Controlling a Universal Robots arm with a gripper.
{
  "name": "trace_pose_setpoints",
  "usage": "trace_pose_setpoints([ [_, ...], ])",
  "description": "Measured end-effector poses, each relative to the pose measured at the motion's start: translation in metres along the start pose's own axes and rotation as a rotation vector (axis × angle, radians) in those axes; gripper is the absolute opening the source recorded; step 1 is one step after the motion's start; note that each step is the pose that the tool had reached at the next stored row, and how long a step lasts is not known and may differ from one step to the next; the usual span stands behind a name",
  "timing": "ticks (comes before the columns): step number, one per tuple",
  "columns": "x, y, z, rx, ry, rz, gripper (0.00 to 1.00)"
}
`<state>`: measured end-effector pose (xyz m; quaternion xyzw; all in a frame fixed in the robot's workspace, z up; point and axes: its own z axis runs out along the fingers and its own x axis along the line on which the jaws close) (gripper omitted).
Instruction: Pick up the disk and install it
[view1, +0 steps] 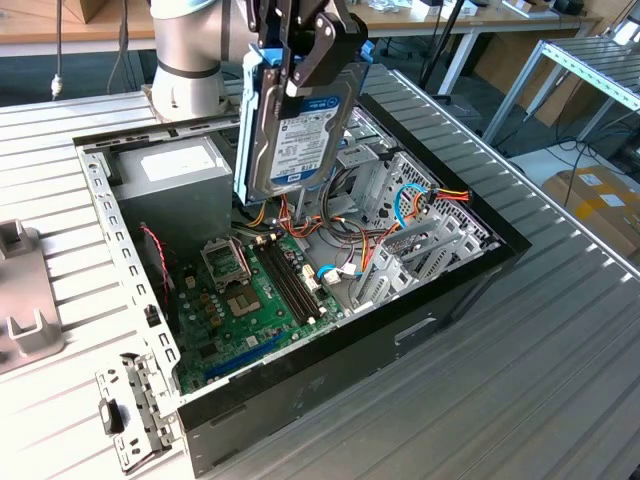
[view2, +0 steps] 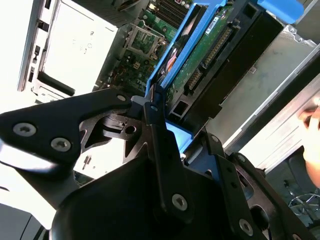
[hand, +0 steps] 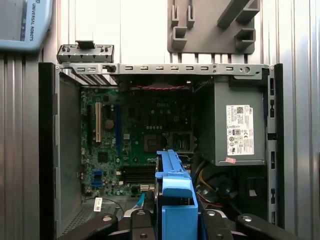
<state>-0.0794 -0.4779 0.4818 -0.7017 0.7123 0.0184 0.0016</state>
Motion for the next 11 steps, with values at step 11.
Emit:
trace_pose_setpoints([
  [11, 0.0214, -0.0072, -0.0003, -0.0008, -0.042, -0.001, 0.37],
])
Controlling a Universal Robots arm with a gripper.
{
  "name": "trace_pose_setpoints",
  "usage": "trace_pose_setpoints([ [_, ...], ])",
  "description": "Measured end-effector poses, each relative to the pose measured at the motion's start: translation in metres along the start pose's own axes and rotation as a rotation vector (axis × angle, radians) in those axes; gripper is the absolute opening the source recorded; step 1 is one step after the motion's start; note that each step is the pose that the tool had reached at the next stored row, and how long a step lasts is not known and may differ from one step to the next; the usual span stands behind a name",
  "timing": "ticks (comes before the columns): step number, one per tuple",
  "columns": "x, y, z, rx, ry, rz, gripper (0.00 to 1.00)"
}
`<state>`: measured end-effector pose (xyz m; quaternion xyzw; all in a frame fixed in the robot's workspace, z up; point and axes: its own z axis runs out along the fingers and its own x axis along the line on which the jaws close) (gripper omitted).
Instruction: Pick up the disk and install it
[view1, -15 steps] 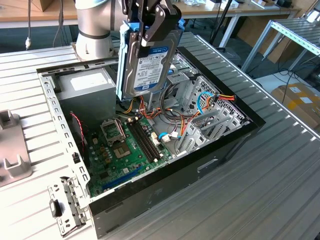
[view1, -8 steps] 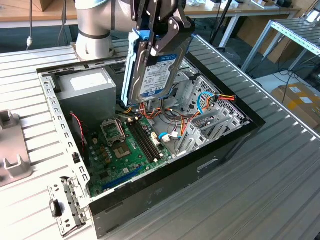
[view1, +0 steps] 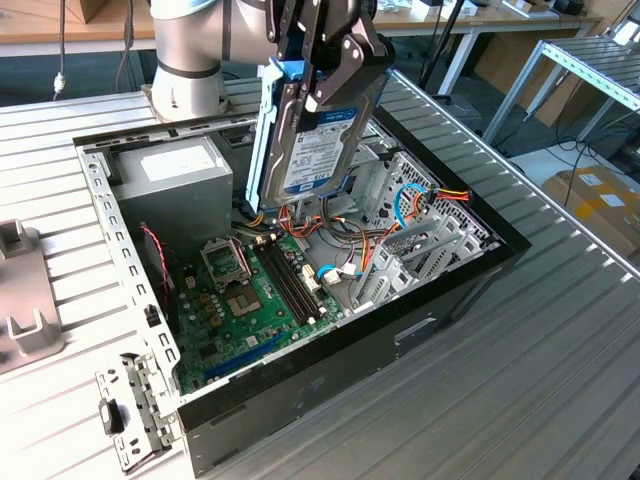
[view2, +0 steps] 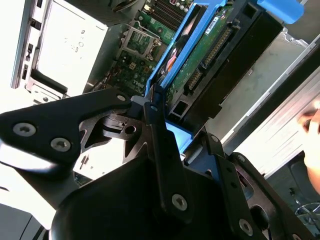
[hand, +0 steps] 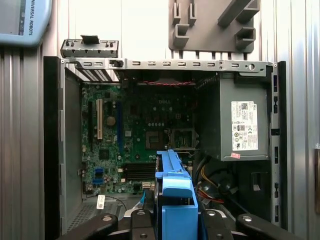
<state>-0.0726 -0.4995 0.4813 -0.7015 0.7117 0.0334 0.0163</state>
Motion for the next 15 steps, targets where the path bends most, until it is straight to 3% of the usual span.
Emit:
trace_pose_setpoints([
  [15, 0.0009, -0.0097, 0.0001, -0.0004, 0.0, 0.0, 0.37],
])
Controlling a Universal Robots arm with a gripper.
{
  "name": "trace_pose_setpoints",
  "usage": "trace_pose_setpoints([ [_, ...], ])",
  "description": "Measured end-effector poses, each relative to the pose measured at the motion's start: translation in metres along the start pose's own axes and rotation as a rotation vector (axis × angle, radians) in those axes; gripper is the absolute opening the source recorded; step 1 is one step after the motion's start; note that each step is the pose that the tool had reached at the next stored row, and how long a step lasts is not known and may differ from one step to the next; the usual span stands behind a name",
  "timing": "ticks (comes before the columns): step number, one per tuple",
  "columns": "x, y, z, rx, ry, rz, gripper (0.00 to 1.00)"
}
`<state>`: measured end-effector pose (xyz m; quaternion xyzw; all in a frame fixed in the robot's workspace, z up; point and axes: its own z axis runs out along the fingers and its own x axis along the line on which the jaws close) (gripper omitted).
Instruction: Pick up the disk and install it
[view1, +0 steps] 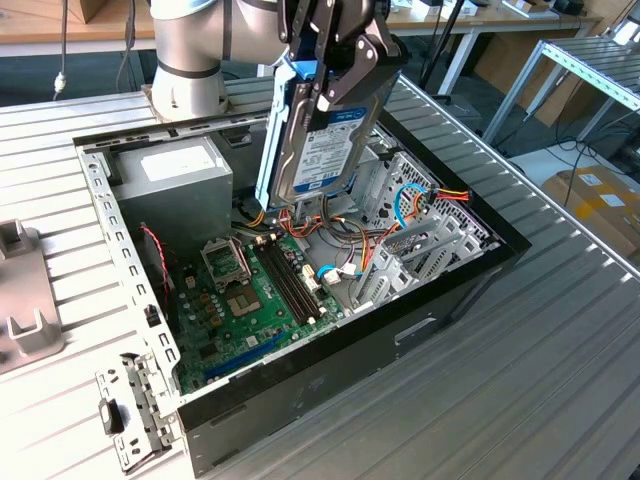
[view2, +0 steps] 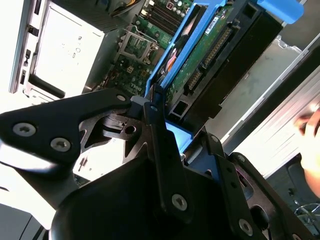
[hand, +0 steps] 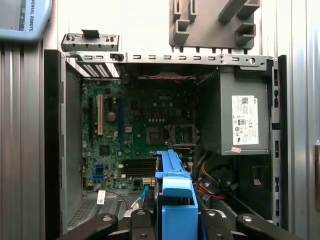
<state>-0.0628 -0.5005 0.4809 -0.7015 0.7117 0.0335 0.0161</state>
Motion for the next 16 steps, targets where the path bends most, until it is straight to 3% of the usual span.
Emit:
trace_pose_setpoints([
  [16, 0.0014, -0.008, 0.0001, -0.0002, -0.0001, 0.0, 0.37],
])
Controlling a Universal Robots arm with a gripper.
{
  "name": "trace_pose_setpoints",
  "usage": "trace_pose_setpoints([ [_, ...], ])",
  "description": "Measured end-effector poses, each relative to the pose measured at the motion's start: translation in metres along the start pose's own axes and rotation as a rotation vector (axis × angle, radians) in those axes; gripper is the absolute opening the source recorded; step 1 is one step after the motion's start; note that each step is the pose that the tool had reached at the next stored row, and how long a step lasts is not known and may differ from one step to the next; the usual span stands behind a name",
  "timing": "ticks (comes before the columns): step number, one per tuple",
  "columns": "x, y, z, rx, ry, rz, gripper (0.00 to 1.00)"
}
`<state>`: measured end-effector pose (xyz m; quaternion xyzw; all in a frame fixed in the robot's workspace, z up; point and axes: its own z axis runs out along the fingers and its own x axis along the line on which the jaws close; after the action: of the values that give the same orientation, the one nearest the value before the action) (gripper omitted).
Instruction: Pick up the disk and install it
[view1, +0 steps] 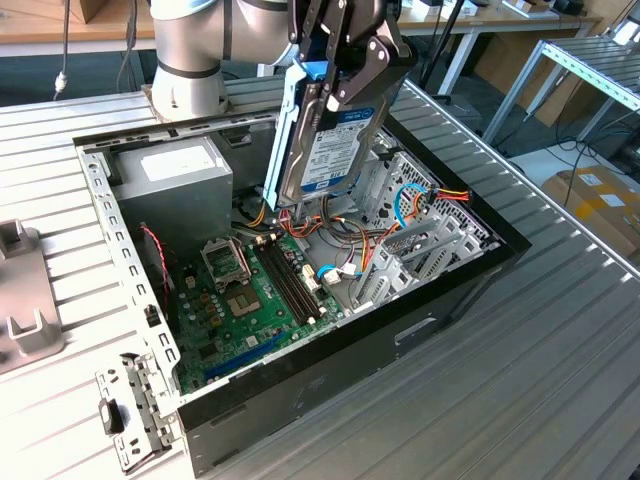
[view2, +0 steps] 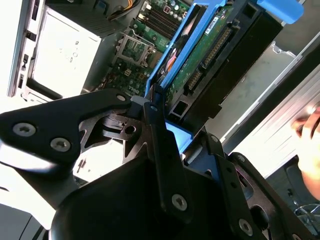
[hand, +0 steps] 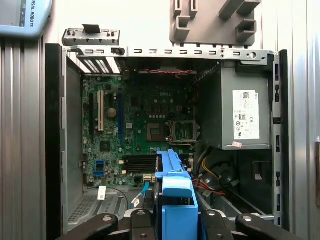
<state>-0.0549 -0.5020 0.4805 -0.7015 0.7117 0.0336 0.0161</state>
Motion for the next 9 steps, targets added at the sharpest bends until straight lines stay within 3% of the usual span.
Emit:
trace_pose_setpoints([
  [9, 0.0014, -0.0045, 0.0, -0.0001, 0.0001, 0.0, 0.37],
])
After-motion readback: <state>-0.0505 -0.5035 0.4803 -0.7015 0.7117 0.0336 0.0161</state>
